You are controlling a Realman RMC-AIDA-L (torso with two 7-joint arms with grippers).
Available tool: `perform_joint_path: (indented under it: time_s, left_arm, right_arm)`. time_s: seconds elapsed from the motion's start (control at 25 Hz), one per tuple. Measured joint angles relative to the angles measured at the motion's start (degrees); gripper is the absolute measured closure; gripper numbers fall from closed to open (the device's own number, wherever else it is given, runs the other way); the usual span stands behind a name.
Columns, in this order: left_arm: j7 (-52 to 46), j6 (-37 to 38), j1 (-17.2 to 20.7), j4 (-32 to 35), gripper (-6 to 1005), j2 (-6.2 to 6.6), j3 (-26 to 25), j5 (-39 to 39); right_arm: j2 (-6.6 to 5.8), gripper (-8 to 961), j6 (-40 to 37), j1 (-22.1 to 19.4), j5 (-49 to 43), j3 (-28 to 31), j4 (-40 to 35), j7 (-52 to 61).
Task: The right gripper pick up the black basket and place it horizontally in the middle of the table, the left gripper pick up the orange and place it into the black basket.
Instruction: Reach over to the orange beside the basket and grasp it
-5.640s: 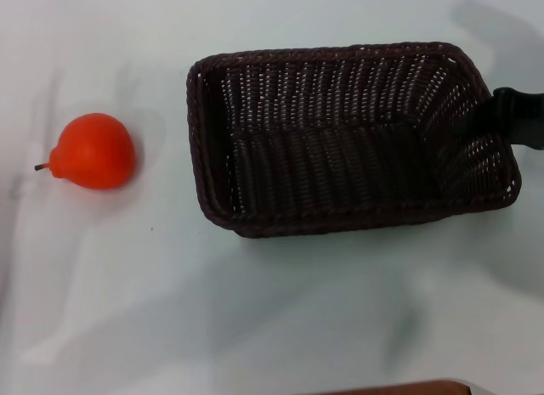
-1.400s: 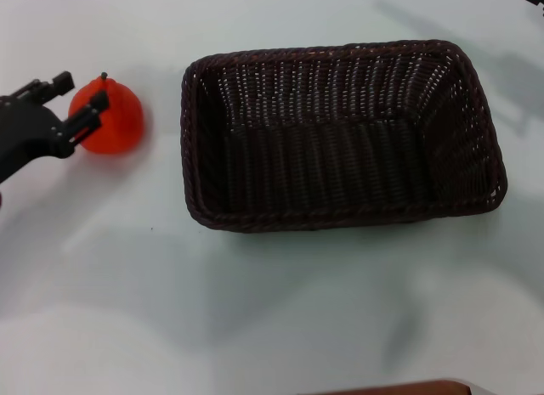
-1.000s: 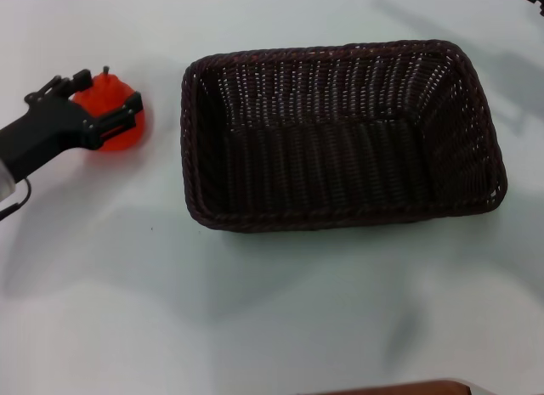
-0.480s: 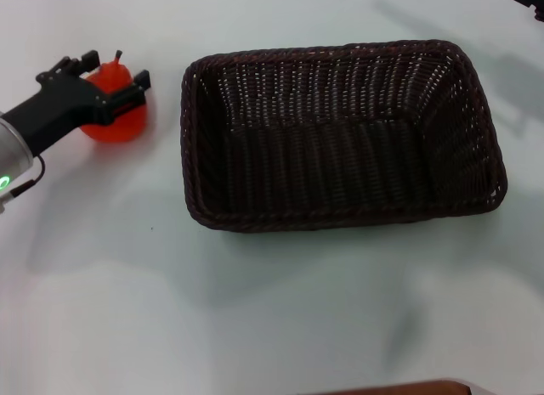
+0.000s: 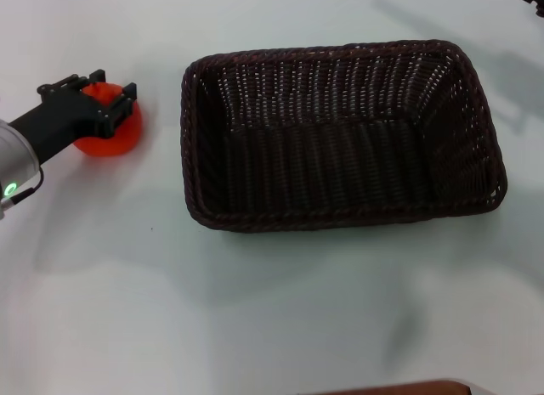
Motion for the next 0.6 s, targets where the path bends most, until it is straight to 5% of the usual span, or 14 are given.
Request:
perform_joint_path:
  time_s: [0.32,0.6]
  left_arm:
    - [0.00,-0.12,0.21,-0.02,687,0.05,-0.38,-0.40]
    - [-0.43,-1.78,0.62,-0.51,729,0.20,-0.92,-0.34]
  right_arm:
    - [-0.14,24,-0.37,0.12,0.00,0.04,1.13,-0.04]
    - [-0.28,25,-0.44,0.28,0.00,0.10,1.46,-0.11]
